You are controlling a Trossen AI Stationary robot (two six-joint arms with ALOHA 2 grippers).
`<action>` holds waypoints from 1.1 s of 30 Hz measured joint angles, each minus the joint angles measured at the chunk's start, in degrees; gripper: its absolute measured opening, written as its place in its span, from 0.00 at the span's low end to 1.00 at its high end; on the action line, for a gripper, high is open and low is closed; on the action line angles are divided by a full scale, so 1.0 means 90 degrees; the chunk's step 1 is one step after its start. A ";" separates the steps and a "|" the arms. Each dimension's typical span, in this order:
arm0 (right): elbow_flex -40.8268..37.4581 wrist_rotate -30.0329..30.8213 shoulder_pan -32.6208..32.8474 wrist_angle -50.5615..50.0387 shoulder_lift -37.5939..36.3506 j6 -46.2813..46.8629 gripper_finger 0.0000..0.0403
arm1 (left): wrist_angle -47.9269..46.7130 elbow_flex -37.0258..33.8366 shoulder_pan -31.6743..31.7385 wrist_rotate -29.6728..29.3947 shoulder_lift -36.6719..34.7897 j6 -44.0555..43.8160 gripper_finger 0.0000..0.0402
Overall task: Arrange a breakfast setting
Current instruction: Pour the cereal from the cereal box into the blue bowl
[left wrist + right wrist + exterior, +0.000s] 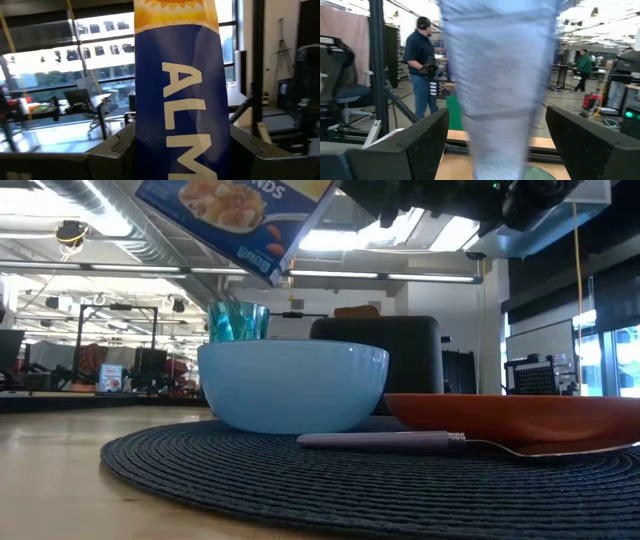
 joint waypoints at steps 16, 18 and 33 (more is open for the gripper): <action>0.0023 0.0072 0.0000 0.0096 0.0006 0.0099 0.80 | 0.1084 0.0005 -0.0236 -0.0145 0.0624 -0.0093 0.47; 0.0093 0.0077 0.0000 -0.0065 0.0006 0.0095 0.80 | 0.1204 0.0005 -0.0283 -0.0150 0.0774 -0.0091 0.47; 0.0096 -0.0325 -0.0002 -0.0045 -0.0001 0.0125 0.32 | 0.1304 0.0005 -0.0350 -0.0463 0.0983 -0.0411 0.60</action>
